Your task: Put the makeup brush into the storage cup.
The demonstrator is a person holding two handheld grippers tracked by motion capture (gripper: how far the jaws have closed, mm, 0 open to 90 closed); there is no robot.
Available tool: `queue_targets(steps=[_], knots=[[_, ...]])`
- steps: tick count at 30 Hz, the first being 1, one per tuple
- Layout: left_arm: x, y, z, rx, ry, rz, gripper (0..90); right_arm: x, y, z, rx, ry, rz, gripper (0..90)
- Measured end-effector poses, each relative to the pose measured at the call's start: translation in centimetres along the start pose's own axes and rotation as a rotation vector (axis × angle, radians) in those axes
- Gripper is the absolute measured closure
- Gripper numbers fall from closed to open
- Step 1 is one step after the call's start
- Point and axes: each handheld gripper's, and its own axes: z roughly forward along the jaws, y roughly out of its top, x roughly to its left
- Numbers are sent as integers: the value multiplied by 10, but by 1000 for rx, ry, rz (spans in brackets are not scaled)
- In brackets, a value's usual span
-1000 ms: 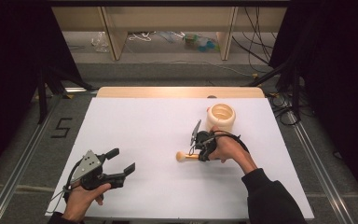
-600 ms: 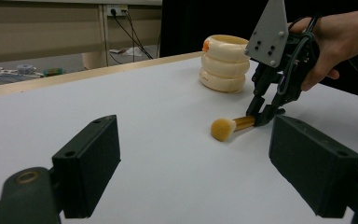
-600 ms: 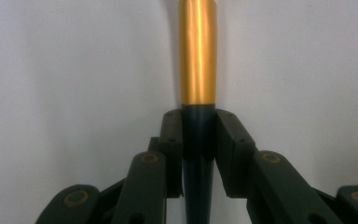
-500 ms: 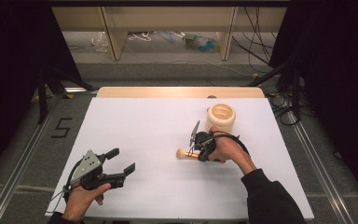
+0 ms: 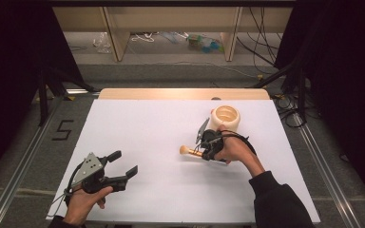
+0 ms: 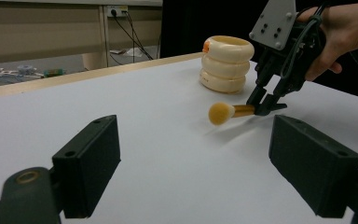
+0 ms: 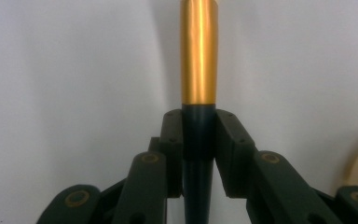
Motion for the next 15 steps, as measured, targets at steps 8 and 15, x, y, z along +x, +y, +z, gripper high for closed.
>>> queue_targets(steps=[8, 15], knots=[[0, 0, 0, 1, 1, 1, 164, -9, -5, -20, -190, -47, 67, 745], [0, 0, 0, 0, 2, 3, 164, -13, -6, -25, -296, -87, 97, 745]])
